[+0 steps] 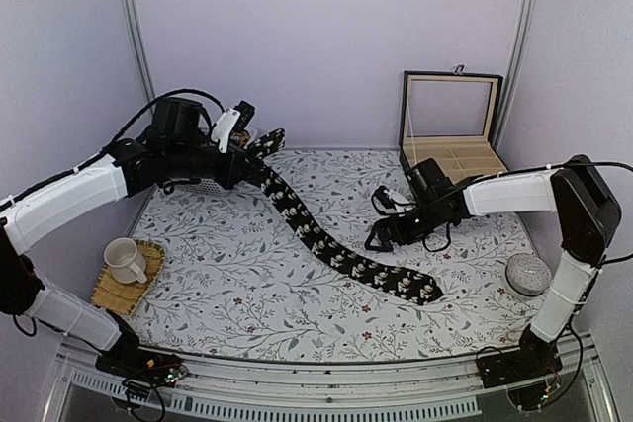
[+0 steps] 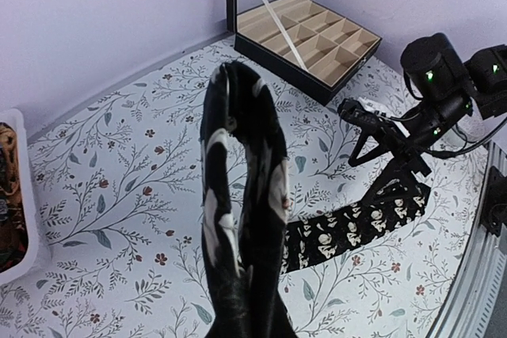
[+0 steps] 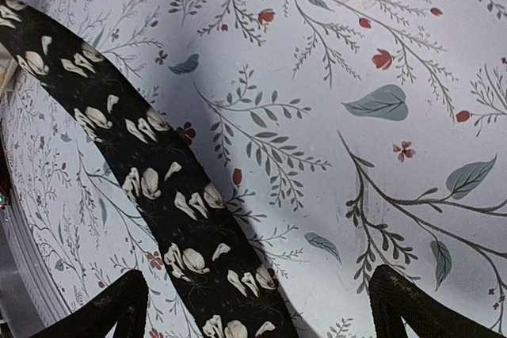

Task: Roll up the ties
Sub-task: Flatten out the tie at the center of the board.

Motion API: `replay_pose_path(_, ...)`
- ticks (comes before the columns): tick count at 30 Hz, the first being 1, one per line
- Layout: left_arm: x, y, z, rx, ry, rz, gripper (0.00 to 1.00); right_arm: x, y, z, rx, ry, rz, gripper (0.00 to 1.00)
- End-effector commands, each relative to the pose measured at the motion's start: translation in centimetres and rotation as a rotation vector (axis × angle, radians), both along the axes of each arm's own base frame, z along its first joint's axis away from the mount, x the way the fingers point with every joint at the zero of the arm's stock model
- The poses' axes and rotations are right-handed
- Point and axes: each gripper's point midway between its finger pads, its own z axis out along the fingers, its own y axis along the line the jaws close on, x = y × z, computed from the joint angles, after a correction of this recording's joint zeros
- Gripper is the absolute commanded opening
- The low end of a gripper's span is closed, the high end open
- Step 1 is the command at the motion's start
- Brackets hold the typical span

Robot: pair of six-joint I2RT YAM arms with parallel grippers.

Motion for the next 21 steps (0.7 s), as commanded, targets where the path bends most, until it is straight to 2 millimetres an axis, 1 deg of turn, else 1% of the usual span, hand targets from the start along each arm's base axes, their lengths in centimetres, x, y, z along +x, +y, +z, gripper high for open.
replay_pose_path(1, 1.3, 1.7, -1.2, 0.012, 0.005, 0.096, 0.0, -1.2, -1.3, -4.4, -0.15, 0.101, 0.008, 0.95)
replay_pose_path(4, 1.8, 2.4, -2.2, 0.024, 0.024, 0.148, 0.0, -1.9, -1.5, -5.8, -0.192, 0.155, 0.017, 0.89)
replay_pose_path(7, 2.0, 2.8, -3.0, 0.031, 0.039, 0.176, 0.0, -3.2, -1.2, -7.2, -0.235, 0.193, 0.054, 0.86)
replay_pose_path(9, 2.1, 3.1, -3.4, 0.036, 0.047, 0.19, 0.0, -4.1, -0.9, -7.8, -0.255, 0.219, 0.082, 0.81)
replay_pose_path(11, 2.2, 3.4, -3.7, 0.042, 0.053, 0.209, 0.0, -5.0, -0.6, -8.3, -0.279, 0.241, 0.108, 0.71)
replay_pose_path(13, 2.4, 3.7, -3.9, 0.046, 0.055, 0.226, 0.0, -5.7, -0.7, -8.8, -0.314, 0.258, 0.126, 0.56)
replay_pose_path(16, 2.6, 4.3, -4.2, 0.055, 0.055, 0.255, 0.0, -6.7, -0.9, -9.1, -0.357, 0.265, 0.144, 0.46)
replay_pose_path(19, 2.8, 4.7, -4.5, 0.059, 0.059, 0.273, 0.0, -7.1, -1.2, -9.1, -0.374, 0.27, 0.149, 0.37)
replay_pose_path(21, 2.9, 4.9, -4.7, 0.058, 0.06, 0.282, 0.0, -7.2, -1.6, -9.4, -0.401, 0.274, 0.146, 0.28)
